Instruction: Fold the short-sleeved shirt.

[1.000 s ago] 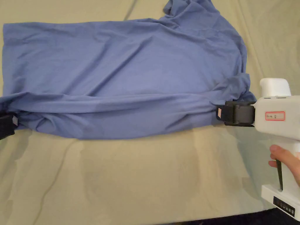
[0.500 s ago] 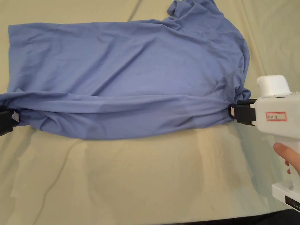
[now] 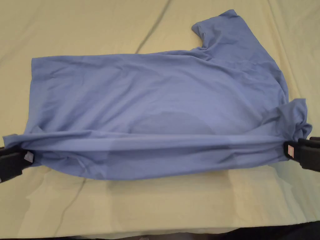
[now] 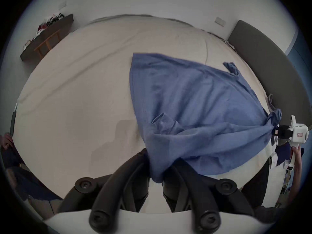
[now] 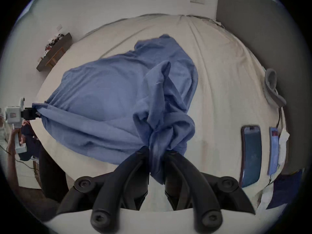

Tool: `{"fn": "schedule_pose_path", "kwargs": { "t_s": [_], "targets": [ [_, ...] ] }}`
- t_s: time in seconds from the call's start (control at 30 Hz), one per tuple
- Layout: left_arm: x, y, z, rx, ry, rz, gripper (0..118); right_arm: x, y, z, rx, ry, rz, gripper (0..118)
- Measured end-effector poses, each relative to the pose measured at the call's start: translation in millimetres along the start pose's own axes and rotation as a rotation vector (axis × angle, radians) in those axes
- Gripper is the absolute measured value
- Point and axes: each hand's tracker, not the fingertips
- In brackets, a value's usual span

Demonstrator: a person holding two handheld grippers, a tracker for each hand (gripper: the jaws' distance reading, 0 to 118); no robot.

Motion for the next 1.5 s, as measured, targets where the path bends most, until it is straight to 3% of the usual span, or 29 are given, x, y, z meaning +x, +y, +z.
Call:
{"fn": "schedule_pose_path", "kwargs": {
  "t_s": [0.2, 0.23, 0.27, 0.3, 0.33, 0.37, 0.5, 0.6, 0.67, 0.7, 0.73, 0.77, 0.83, 0.93, 1.03, 1.2, 1.23, 1.27, 1.3, 1.4, 1.5],
  "targets": [
    [0, -16, -19, -0.056, 0.012, 0.019, 12, -1, -14, -24, -0.074, -0.011, -0.003, 19],
    [-3, -14, -20, -0.060, 0.000, 0.053, 13, -1, -12, -26, -0.080, -0.010, -0.013, 32],
    [-6, -13, -20, -0.066, -0.012, 0.102, 29, -1, -10, -25, -0.095, -0.024, -0.016, 80],
    [-6, -11, -18, -0.065, 0.008, 0.107, 61, -2, -8, -26, -0.112, -0.044, 0.000, 107],
    [-5, -12, -15, -0.061, 0.046, 0.083, 90, -3, -8, -24, -0.119, -0.055, 0.021, 114],
    [-2, -12, -7, -0.046, 0.096, 0.029, 96, -4, -6, -16, -0.093, -0.064, 0.040, 114],
    [8, 0, 34, 0.024, 0.168, -0.029, 96, -7, 10, 8, -0.077, -0.055, 0.008, 114],
    [21, 32, 66, 0.151, 0.173, -0.066, 96, -18, 40, 26, 0.039, -0.036, 0.006, 114],
    [28, 59, 74, 0.211, 0.143, -0.080, 93, -25, 64, 30, 0.133, 0.006, -0.010, 107],
    [32, 70, 75, 0.246, 0.137, -0.089, 80, -29, 75, 29, 0.171, 0.027, -0.017, 87],
    [36, 78, 73, 0.276, 0.134, -0.106, 45, -33, 85, 27, 0.194, 0.045, -0.010, 37],
    [39, 89, 67, 0.280, 0.121, -0.133, 0, -38, 94, 23, 0.210, 0.068, 0.023, 2],
    [43, 109, 48, 0.317, 0.143, -0.086, 0, -44, 109, -2, 0.214, 0.035, 0.022, 2],
    [43, 130, 21, 0.229, 0.120, -0.127, 0, -54, 120, -26, 0.177, 0.012, 0.081, 2],
    [39, 156, -5, 0.225, 0.134, -0.128, 0, -58, 131, -41, 0.170, 0.041, 0.085, 2],
    [9, 205, -68, 0.119, 0.093, 0.017, 0, -63, 154, -55, 0.175, 0.046, 0.089, 2],
    [0, 213, -81, 0.083, 0.069, 0.075, 14, -63, 158, -57, 0.176, 0.049, 0.090, 2],
    [-6, 219, -93, 0.065, 0.064, 0.087, 56, -63, 161, -60, 0.175, 0.053, 0.090, 2],
    [-11, 223, -109, 0.039, 0.078, 0.087, 85, -65, 168, -60, 0.175, 0.059, 0.091, 2],
    [-20, 226, -145, -0.007, 0.208, 0.058, 90, -67, 177, -69, 0.170, 0.062, 0.098, 2],
    [-25, 224, -169, -0.040, 0.176, 0.052, 90, -69, 186, -76, 0.162, 0.062, 0.105, 2]
  ]
}}
